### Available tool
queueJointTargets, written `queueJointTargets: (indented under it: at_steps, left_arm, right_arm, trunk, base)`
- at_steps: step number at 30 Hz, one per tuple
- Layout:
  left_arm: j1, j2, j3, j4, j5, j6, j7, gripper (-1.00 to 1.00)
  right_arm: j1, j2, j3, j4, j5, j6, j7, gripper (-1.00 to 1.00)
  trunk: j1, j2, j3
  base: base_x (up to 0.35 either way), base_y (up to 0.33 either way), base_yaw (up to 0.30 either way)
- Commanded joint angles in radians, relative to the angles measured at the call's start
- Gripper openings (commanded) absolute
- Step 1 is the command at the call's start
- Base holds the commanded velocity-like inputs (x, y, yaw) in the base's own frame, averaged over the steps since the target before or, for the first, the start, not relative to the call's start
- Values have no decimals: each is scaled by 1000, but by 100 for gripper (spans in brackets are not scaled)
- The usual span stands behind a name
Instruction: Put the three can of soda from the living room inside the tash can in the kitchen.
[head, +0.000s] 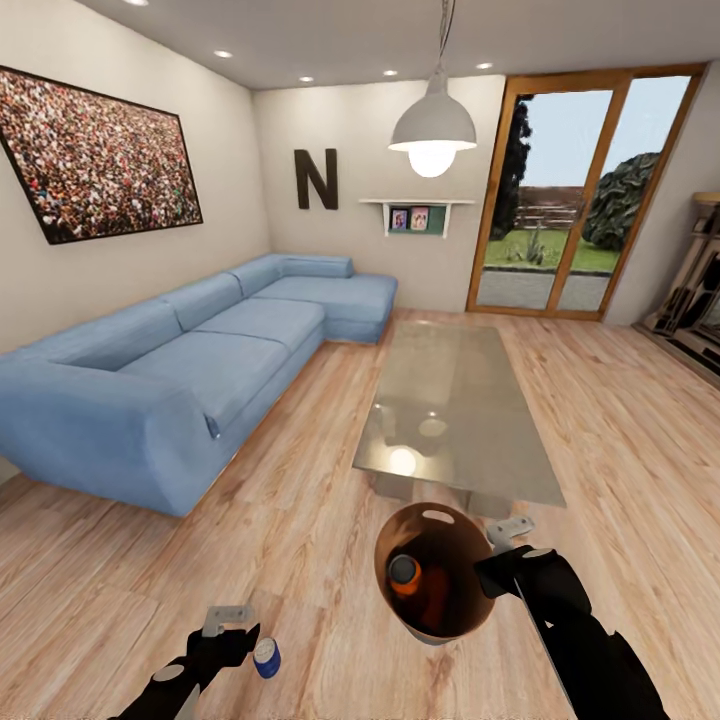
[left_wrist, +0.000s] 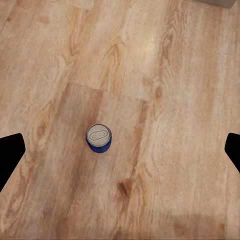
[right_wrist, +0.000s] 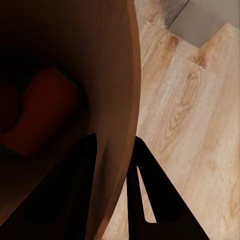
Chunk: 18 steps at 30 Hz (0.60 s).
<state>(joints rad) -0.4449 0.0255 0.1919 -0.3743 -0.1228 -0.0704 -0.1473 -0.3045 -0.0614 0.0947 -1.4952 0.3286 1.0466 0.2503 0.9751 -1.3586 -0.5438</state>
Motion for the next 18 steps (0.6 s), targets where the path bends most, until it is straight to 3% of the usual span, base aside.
queueJointTargets:
  at_steps: [1, 18]
  left_arm:
    - [0, 0, 0, 0, 0, 0, 0, 100]
    - [0, -1, -1, 0, 0, 0, 0, 100]
  right_arm:
    - [-1, 0, 0, 0, -10, 1, 1, -100]
    - [-1, 0, 0, 0, -10, 1, 1, -100]
  trunk:
    - [4, -7, -5]
    - [69, -126, -85]
  base:
    - [0, 0, 0]
    - [0, 0, -10]
